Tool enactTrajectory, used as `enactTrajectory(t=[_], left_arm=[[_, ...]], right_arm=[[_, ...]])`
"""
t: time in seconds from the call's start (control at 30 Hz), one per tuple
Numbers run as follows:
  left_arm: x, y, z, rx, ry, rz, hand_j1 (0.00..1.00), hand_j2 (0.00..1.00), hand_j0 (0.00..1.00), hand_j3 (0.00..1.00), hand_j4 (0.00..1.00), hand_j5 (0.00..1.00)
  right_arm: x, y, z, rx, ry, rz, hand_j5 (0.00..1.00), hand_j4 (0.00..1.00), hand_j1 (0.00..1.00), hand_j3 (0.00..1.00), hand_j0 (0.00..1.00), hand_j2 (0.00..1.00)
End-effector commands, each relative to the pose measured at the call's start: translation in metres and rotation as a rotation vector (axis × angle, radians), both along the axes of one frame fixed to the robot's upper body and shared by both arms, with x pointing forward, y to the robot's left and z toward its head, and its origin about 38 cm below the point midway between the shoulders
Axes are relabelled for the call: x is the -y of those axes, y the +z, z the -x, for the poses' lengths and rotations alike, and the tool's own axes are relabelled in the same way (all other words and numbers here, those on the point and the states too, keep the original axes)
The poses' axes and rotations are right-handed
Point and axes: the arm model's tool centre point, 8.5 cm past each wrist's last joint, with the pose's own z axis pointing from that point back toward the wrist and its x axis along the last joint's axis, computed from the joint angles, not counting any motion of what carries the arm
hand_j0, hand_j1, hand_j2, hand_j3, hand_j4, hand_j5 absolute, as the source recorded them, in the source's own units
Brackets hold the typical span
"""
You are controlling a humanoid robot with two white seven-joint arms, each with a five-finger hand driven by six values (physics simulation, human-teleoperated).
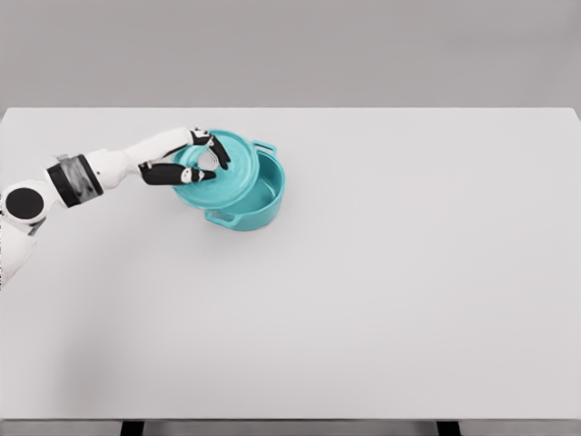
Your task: Cover the pot with left arm
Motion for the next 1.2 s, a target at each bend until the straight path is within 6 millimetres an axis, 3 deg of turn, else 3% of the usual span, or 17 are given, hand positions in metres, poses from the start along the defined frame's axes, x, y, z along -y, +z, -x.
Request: enactTrajectory(t=[0.0,0.4,0.93,0.97,1.07,1.17], left_arm=[[0.005,-0.008,0.000,-0.022,-0.001,0.005,0.44,0.44,0.44,0.44,0.44,0.44],[0.027,-0.014,-0.010,-0.040,-0.010,0.009,0.45,0.45,0.45,0.45,0.45,0.45],[0.036,-0.016,-0.011,-0.046,-0.030,-0.002,0.45,0.45,0.45,0.45,0.45,0.45],[0.036,-0.017,-0.011,-0.046,-0.030,-0.002,0.48,0.48,0.48,0.48,0.48,0.48],[0.035,-0.016,-0.011,-0.045,-0.026,0.000,0.86,0.86,0.86,0.86,0.86,0.86],[0.035,-0.016,-0.011,-0.043,-0.025,0.000,0.91,0.91,0.91,0.91,0.91,0.91]], right_arm=[[0.000,0.000,0.000,0.002,0.001,-0.001,1.00,1.00,1.00,1.00,1.00,1.00],[0.000,0.000,0.000,0.000,0.001,-0.001,1.00,1.00,1.00,1.00,1.00,1.00],[0.000,0.000,0.000,0.000,0.001,-0.001,1.00,1.00,1.00,1.00,1.00,1.00],[0.000,0.000,0.000,0.002,0.001,-0.001,1.00,1.00,1.00,1.00,1.00,1.00],[0.000,0.000,0.000,0.002,0.001,-0.001,1.00,1.00,1.00,1.00,1.00,1.00],[0.000,0.000,0.000,0.002,0.000,-0.001,1.00,1.00,1.00,1.00,1.00,1.00]])
